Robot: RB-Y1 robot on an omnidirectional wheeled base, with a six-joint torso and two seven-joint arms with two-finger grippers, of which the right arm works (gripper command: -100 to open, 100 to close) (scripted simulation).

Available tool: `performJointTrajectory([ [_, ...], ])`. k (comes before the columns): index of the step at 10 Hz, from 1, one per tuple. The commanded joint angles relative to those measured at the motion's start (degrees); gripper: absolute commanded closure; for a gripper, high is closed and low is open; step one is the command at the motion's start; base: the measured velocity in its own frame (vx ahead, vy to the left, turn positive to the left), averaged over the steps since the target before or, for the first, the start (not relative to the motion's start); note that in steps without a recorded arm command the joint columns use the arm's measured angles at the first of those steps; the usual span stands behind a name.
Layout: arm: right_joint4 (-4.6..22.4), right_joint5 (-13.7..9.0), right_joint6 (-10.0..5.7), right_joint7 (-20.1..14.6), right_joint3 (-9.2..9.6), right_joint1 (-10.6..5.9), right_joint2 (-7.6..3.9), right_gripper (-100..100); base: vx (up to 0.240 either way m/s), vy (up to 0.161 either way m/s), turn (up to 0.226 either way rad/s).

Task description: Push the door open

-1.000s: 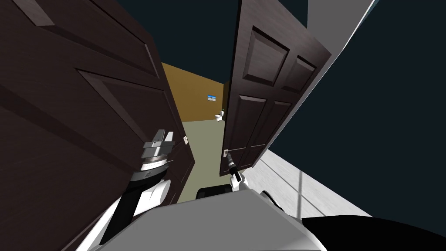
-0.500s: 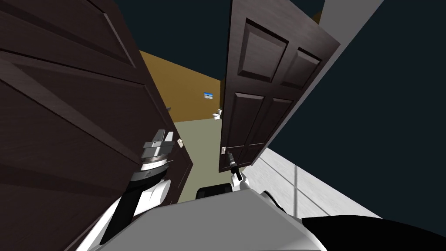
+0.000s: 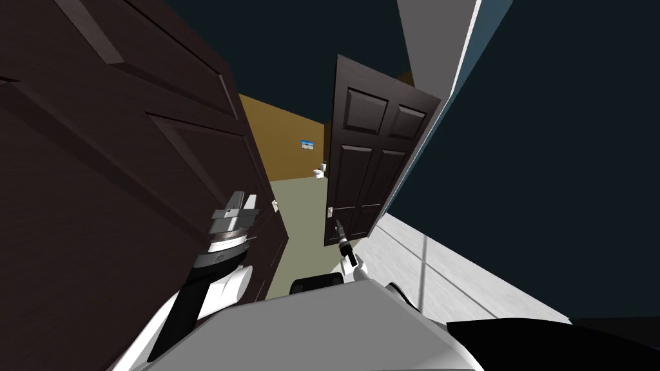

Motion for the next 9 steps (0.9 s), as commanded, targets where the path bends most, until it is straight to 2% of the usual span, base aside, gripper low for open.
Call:
performJointTrajectory([
  [1,0.0,0.0,0.0,0.0,0.0,0.0,0.0,-100,-0.124,0.026,-0.018],
  [5,0.25,-0.19,-0.52,0.31,-0.4,0.11,-0.57,-100,0.17,0.033,0.022],
  [9,0.53,-0.39,-1.15,0.64,-0.83,0.19,-0.42,-100,0.198,0.027,0.026],
])
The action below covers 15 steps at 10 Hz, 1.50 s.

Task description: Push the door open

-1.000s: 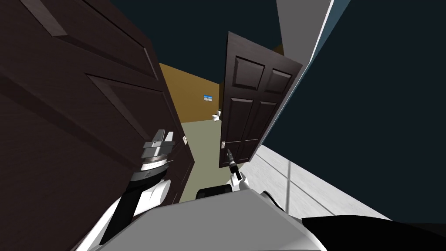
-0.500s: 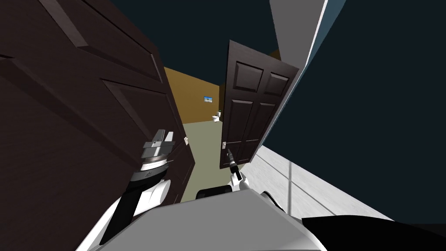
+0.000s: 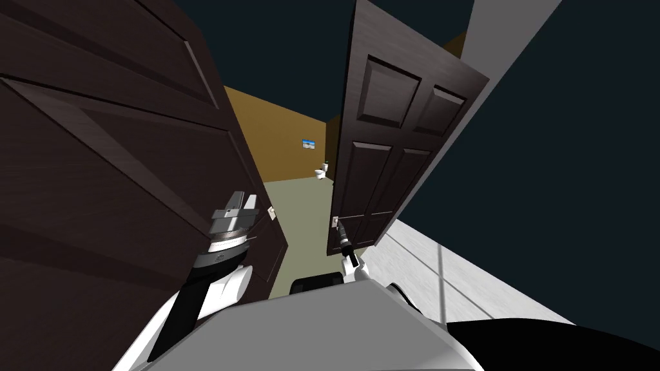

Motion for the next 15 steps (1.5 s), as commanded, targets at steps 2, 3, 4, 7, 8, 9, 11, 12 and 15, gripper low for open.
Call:
performJointTrajectory([
  [2,0.21,-0.12,-0.41,0.22,-0.27,0.04,0.42,-100,0.208,0.023,0.028],
  [3,0.26,-0.1,-0.37,0.16,-0.22,-0.01,0.32,-100,0.091,0.015,-0.004],
  [4,0.26,-0.1,-0.37,0.16,-0.22,-0.01,0.32,100,-0.021,-0.001,-0.002],
  [7,0.26,-0.1,-0.37,0.16,-0.22,-0.01,0.32,100,-0.023,-0.004,0.006],
  [8,0.26,-0.1,-0.37,0.16,-0.22,-0.01,0.32,100,-0.007,0.0,-0.003],
  [9,0.26,-0.1,-0.37,0.16,-0.22,-0.01,0.32,100,0.0,0.0,0.0],
  [11,0.42,-0.63,-0.27,1.11,-1.31,-0.03,-0.3,100,0.152,-0.001,-0.049],
  [12,0.43,-0.82,-0.28,1.42,-1.7,-0.07,-0.47,100,0.193,0.003,-0.035],
  [15,0.48,-1.41,-0.31,2.38,-2.91,-0.18,-0.86,100,0.201,0.007,-0.086],
])
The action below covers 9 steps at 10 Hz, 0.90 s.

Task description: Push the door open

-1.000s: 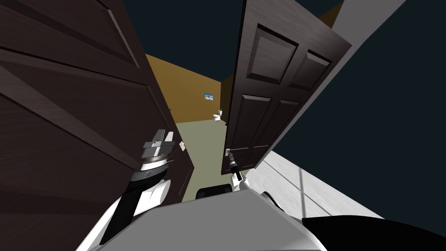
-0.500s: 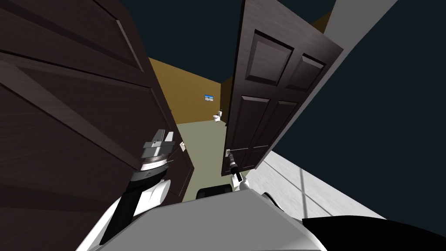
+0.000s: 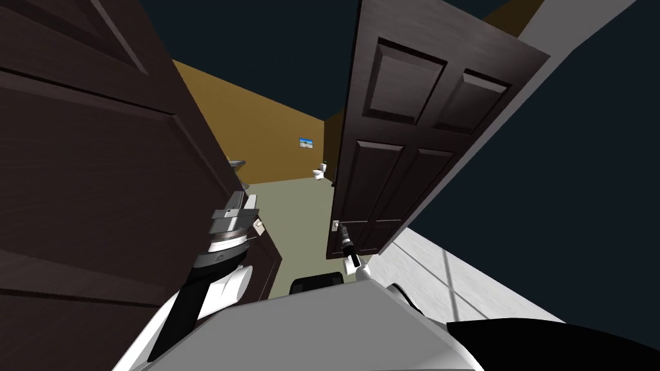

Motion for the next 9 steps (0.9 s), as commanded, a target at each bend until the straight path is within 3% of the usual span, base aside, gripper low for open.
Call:
performJointTrajectory([
  [1,-0.23,-0.24,0.34,0.39,-0.22,-0.09,-0.04,-100,-0.038,0.026,-0.12],
  [4,-0.55,-0.58,0.81,0.91,-0.52,-0.2,0.78,-100,-0.22,0.072,-0.064],
  [7,-0.94,-0.98,1.37,1.56,-0.89,-0.34,3.16,-100,-0.197,0.073,-0.09],
  [9,-0.81,-1.0,1.06,1.55,-0.95,-0.23,2.02,-100,0.005,0.027,0.005],
])
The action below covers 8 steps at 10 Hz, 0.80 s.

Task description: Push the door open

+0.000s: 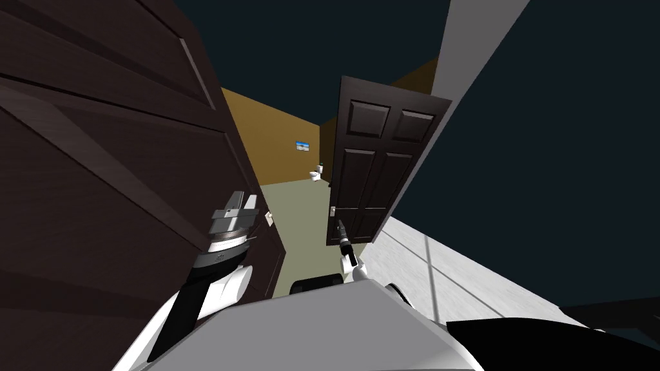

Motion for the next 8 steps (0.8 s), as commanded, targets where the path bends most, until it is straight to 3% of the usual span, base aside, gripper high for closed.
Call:
performJointTrajectory([
  [1,-0.43,-0.06,-0.03,0.2,-0.1,0.24,-0.52,-100,0.207,0.014,0.025],
  [5,-0.22,-0.25,-0.69,0.55,-0.41,0.39,-0.87,-100,0.206,0.006,0.024],
  [8,-0.04,-0.41,-1.25,0.84,-0.67,0.51,-0.19,-100,0.213,0.034,0.025],
])
